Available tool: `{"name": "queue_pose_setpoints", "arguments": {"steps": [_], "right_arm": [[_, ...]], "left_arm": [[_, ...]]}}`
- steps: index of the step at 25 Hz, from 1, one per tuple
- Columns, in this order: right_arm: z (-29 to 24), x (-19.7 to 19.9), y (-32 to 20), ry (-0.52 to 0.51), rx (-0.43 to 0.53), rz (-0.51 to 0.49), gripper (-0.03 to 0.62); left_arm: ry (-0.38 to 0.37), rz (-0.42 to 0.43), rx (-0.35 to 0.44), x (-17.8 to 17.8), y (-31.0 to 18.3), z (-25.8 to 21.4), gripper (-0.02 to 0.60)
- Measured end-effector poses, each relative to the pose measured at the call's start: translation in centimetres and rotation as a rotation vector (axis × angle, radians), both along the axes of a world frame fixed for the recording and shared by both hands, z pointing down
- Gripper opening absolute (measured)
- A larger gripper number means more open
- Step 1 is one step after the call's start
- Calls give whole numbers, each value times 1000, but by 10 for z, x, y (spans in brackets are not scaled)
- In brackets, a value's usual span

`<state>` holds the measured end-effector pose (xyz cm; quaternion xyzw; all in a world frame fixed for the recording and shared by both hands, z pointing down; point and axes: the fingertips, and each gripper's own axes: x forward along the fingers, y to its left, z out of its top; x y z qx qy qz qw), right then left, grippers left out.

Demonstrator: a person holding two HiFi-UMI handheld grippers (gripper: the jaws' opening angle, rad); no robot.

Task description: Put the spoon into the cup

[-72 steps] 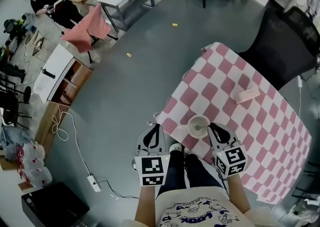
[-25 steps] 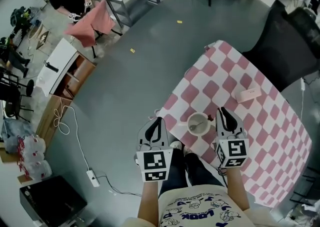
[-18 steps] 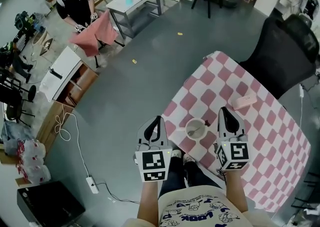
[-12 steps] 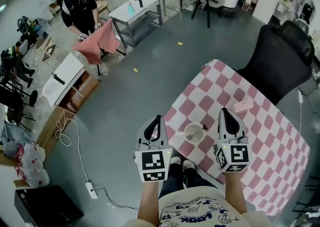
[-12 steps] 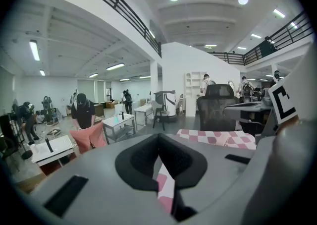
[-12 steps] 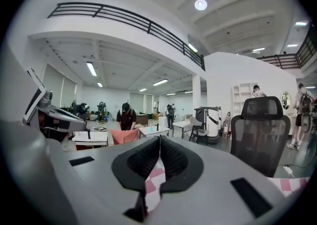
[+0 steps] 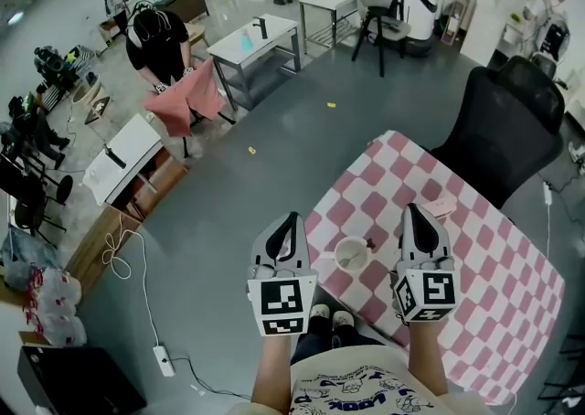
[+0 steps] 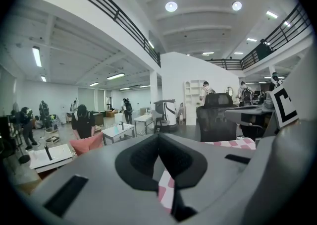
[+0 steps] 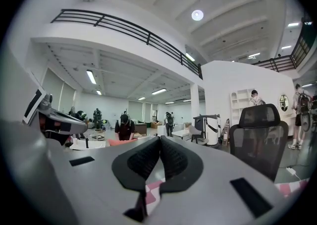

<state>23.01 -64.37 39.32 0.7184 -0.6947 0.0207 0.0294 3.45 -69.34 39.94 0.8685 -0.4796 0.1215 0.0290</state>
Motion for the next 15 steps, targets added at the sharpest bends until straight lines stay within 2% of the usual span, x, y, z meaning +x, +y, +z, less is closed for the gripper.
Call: {"name": "queue_pose_setpoints", "arguments": {"steps": [15], "right_arm": [[-20, 0, 10, 1, 44, -1, 14]], "left_arm": [[15, 13, 49, 4, 8, -23, 14]]}}
